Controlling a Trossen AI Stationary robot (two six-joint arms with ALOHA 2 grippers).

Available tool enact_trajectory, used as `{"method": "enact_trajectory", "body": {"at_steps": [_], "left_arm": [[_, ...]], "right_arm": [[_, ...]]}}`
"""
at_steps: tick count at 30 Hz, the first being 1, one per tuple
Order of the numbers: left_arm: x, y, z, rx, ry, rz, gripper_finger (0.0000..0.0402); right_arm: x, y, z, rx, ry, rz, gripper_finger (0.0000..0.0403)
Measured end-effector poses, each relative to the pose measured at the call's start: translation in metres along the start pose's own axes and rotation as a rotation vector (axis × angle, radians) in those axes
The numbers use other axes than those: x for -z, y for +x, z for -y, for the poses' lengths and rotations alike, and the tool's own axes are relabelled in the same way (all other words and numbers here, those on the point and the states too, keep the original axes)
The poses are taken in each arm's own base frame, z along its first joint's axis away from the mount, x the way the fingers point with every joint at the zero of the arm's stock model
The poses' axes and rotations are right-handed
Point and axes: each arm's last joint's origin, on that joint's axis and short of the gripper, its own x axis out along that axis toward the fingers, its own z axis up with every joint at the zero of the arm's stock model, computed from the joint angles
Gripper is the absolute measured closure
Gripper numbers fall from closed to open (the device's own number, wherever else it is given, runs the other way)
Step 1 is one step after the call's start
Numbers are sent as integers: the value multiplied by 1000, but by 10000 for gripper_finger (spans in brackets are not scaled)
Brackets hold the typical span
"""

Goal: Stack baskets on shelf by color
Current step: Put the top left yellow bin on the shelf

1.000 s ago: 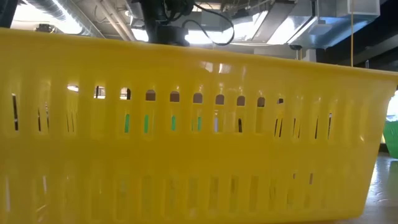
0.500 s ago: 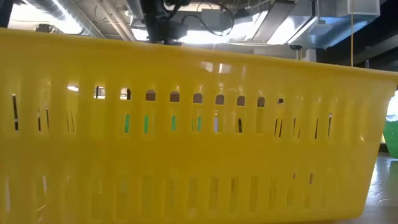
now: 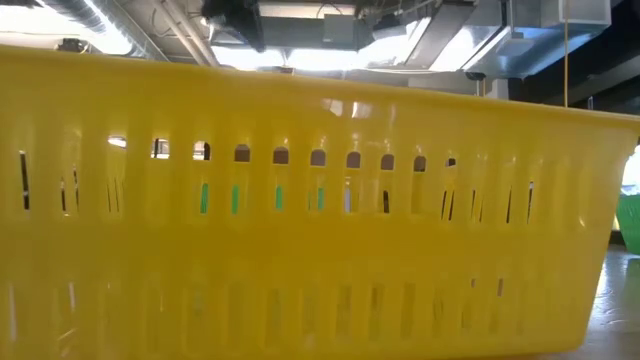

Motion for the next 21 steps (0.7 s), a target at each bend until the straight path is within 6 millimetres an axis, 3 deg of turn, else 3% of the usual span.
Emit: {"method": "enact_trajectory", "body": {"at_steps": [5, 11, 15, 21], "left_arm": [[8, -36, -11, -58, -173, 87, 354], [19, -67, -17, -90, -286, 152, 354], [23, -79, -20, -109, -322, 186, 354], [24, -80, -20, -107, -323, 182, 354]], "right_arm": [[11, 31, 38, 79, 90, 0, 313], [31, 87, 86, 155, 246, 32, 313], [52, 124, 112, 180, 404, 45, 313], [87, 165, 131, 182, 586, -42, 313]]}}
